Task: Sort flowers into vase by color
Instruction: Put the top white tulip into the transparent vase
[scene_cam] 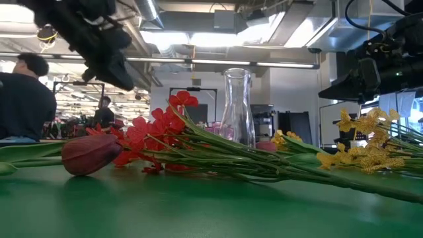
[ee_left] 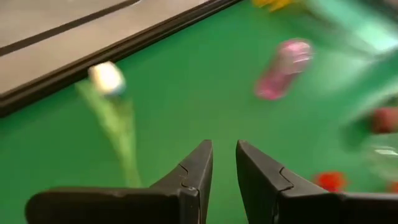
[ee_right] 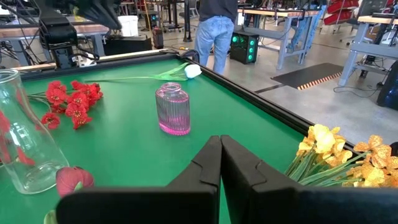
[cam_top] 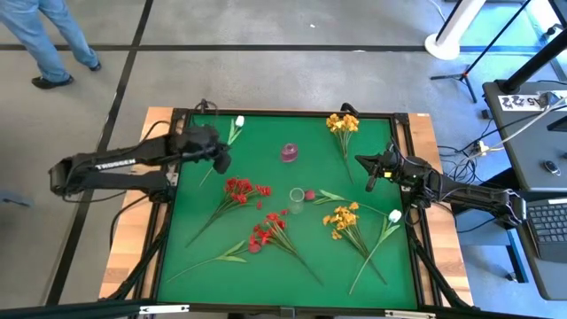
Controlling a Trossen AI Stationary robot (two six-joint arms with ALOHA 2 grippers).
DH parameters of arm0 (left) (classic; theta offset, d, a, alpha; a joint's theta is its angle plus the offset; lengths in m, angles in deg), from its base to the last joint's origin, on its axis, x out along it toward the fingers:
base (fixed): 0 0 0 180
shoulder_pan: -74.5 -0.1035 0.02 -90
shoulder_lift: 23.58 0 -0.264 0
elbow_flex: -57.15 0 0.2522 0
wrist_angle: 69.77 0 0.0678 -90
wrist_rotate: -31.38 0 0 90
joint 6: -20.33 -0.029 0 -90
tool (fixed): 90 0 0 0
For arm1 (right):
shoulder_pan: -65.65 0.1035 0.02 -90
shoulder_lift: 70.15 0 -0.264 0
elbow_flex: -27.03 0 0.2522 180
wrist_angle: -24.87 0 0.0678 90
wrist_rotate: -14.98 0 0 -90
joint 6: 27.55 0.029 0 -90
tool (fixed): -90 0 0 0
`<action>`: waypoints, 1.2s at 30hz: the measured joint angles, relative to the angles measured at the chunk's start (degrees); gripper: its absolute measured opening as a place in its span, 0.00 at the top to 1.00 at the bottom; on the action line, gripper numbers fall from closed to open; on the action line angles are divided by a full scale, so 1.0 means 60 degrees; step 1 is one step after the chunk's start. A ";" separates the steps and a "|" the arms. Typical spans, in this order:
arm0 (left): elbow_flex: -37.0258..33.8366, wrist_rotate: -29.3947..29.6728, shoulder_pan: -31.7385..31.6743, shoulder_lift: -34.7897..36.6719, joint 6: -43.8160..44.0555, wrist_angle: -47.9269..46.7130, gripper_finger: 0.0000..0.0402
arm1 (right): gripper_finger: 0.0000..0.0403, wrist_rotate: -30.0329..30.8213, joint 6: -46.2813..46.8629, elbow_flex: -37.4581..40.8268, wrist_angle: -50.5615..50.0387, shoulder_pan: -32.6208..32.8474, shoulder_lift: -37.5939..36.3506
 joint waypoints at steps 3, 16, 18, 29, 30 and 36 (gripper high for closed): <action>0.0755 0.0157 -0.0470 -0.0862 0.0043 -0.0971 0.83 | 0.98 -0.0048 -0.0003 0.0000 -0.0007 0.0003 0.0002; 0.2114 -0.1663 -0.3418 -0.4788 -0.0883 -0.1532 0.83 | 0.98 -0.0052 0.0001 0.0000 -0.0007 0.0003 0.0002; 0.2118 -0.1863 -0.3719 -0.5235 -0.0921 -0.1329 0.83 | 0.98 -0.0052 0.0000 -0.0002 -0.0004 0.0003 0.0002; 0.2129 -0.2139 -0.3527 -0.6498 -0.0790 -0.1062 0.83 | 0.98 -0.0056 0.0000 -0.0001 -0.0005 0.0002 0.0002; 0.2129 -0.2119 -0.3429 -0.6570 -0.0653 -0.1000 0.83 | 0.98 -0.0056 0.0000 -0.0003 -0.0004 0.0002 0.0002; 0.2133 -0.1162 -0.3005 -0.7001 -0.0105 -0.0835 0.83 | 0.98 -0.0058 -0.0002 -0.0002 -0.0004 0.0001 0.0002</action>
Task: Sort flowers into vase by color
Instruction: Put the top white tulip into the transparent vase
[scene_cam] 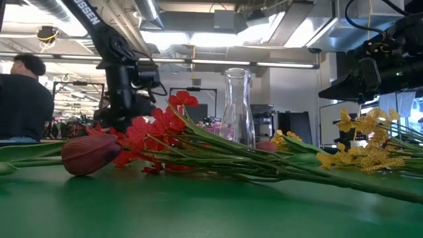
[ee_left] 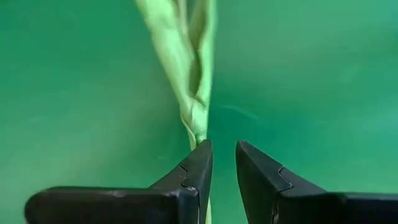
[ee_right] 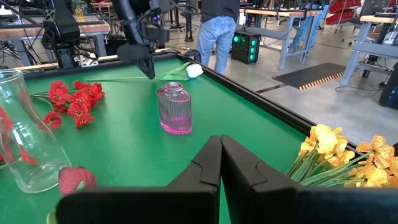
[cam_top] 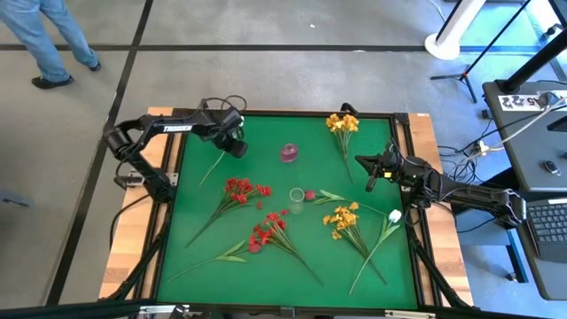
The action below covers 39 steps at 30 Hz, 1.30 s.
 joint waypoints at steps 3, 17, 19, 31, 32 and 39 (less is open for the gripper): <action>0.0000 0.0558 0.0013 -0.0214 0.0411 -0.0086 0.83 | 0.98 -0.0001 -0.0001 0.0002 0.0000 0.0001 -0.0001; 0.0549 -0.0202 0.0860 0.0246 0.1292 -0.0838 0.83 | 0.98 -0.0001 -0.0001 0.0001 0.0000 0.0001 -0.0003; 0.0919 0.0067 0.1016 0.0247 0.1246 -0.1420 0.83 | 0.98 -0.0001 -0.0001 0.0002 0.0000 0.0002 0.0000; 0.2401 0.1188 0.1233 0.0257 0.0212 -0.3938 0.73 | 0.98 -0.0004 -0.0001 0.0002 0.0000 0.0002 0.0000; 0.2401 0.1193 0.1187 0.0257 0.0151 -0.4042 0.70 | 0.98 -0.0004 0.0001 0.0000 0.0000 -0.0002 0.0000; 0.2401 0.1377 0.0862 0.0257 0.0024 -0.4261 0.51 | 0.98 -0.0004 0.0000 -0.0001 0.0000 0.0000 0.0000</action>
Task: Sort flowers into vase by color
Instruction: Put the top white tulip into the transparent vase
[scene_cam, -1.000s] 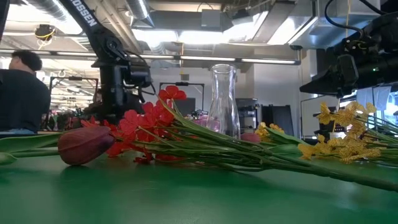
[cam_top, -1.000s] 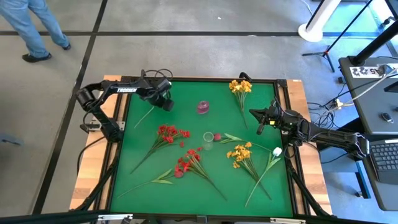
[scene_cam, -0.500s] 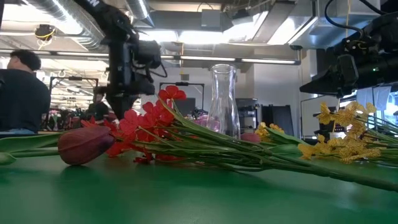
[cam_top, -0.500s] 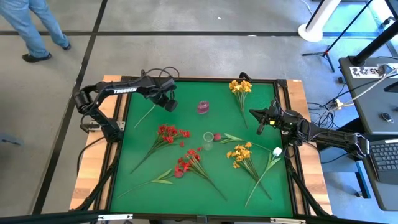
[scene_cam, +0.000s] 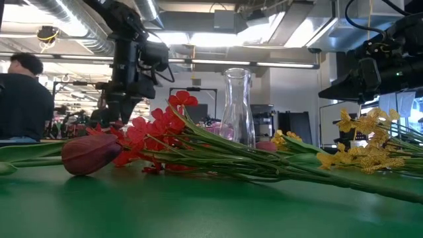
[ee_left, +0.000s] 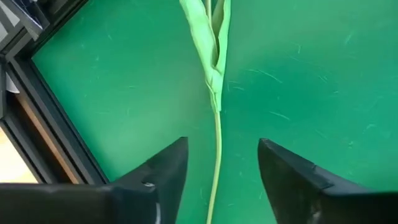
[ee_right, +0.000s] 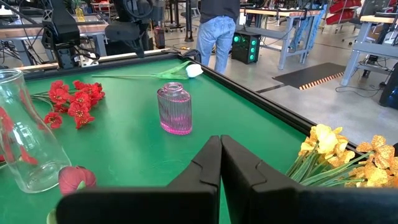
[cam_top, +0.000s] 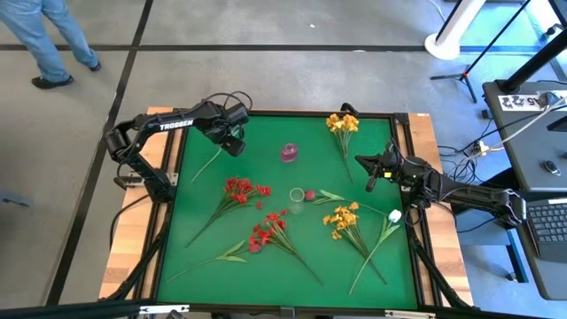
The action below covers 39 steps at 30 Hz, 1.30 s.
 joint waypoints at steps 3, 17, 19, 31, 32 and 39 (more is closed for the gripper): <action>-0.0077 -0.0012 -0.0114 -0.0009 -0.0004 0.0223 0.45 | 0.98 0.0000 0.0003 0.0001 0.0000 0.0000 -0.0002; -0.2019 -0.0778 -0.1155 -0.0026 0.0188 0.2744 0.43 | 0.98 0.0000 -0.0001 0.0002 0.0000 -0.0001 0.0000; -0.2326 -0.0789 -0.1282 -0.0026 0.0191 0.2985 0.43 | 0.98 0.0000 0.0002 0.0002 0.0000 0.0001 -0.0001; -0.3241 -0.0789 -0.1054 0.0018 0.0458 0.3864 0.72 | 0.98 0.0000 0.0003 -0.0001 0.0000 0.0001 0.0000; -0.3255 -0.0780 -0.0985 0.0018 0.0505 0.3941 0.77 | 0.98 0.0000 0.0003 0.0001 0.0000 -0.0001 0.0000; -0.2837 -0.0644 -0.0526 -0.0047 0.0701 0.3762 0.99 | 0.98 0.0000 -0.0001 0.0002 0.0000 0.0002 -0.0002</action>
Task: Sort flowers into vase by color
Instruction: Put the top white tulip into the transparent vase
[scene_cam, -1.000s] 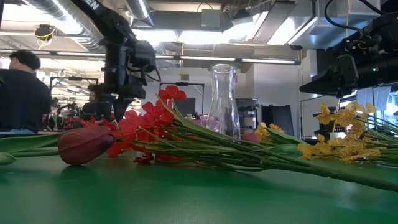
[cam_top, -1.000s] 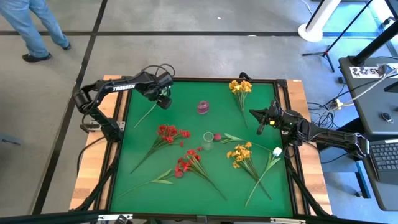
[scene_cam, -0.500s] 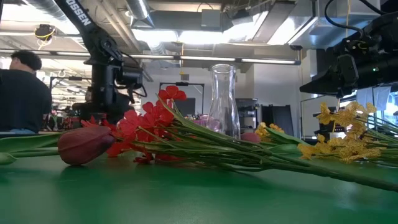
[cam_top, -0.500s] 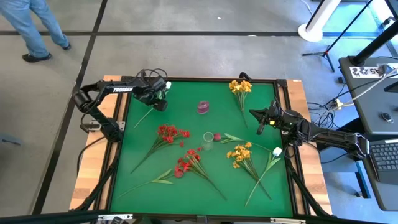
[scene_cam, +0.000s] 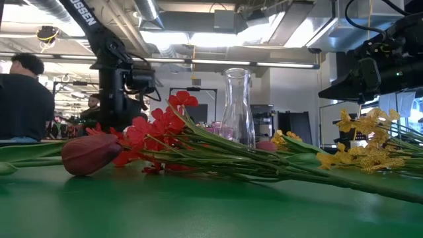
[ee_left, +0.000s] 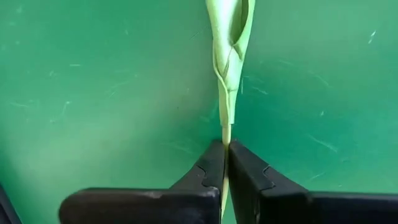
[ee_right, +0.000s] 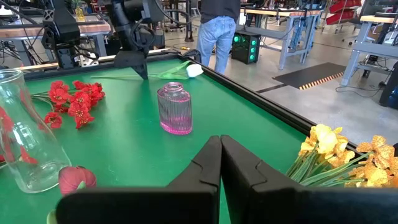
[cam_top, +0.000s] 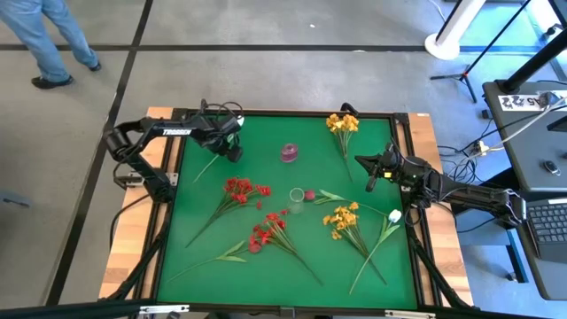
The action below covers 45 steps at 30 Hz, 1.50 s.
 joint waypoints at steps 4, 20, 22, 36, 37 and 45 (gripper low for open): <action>0.0891 0.0302 0.0394 0.0583 -0.0007 -0.0095 0.99 | 0.98 0.0000 0.0001 0.0000 0.0000 -0.0001 0.0000; 0.0742 -0.0091 0.6343 0.3699 -0.1879 1.0342 1.00 | 0.98 -0.0002 0.0001 -0.0002 0.0000 -0.0001 -0.0001; 0.0671 0.0120 0.7052 0.3136 -0.2371 1.1225 1.00 | 0.98 0.0000 0.0004 -0.0004 0.0000 -0.0002 0.0001; 0.0659 0.1296 0.7739 0.0327 -0.3807 1.4680 1.00 | 0.98 0.0000 0.0004 -0.0003 0.0000 0.0000 -0.0001; 0.0659 0.1296 0.7690 0.0324 -0.3798 1.4677 1.00 | 0.98 0.0000 0.0003 -0.0001 0.0000 -0.0004 -0.0001; 0.0659 0.1236 0.7671 0.0324 -0.3685 1.4589 1.00 | 0.98 0.0000 0.0000 -0.0004 0.0000 0.0000 -0.0001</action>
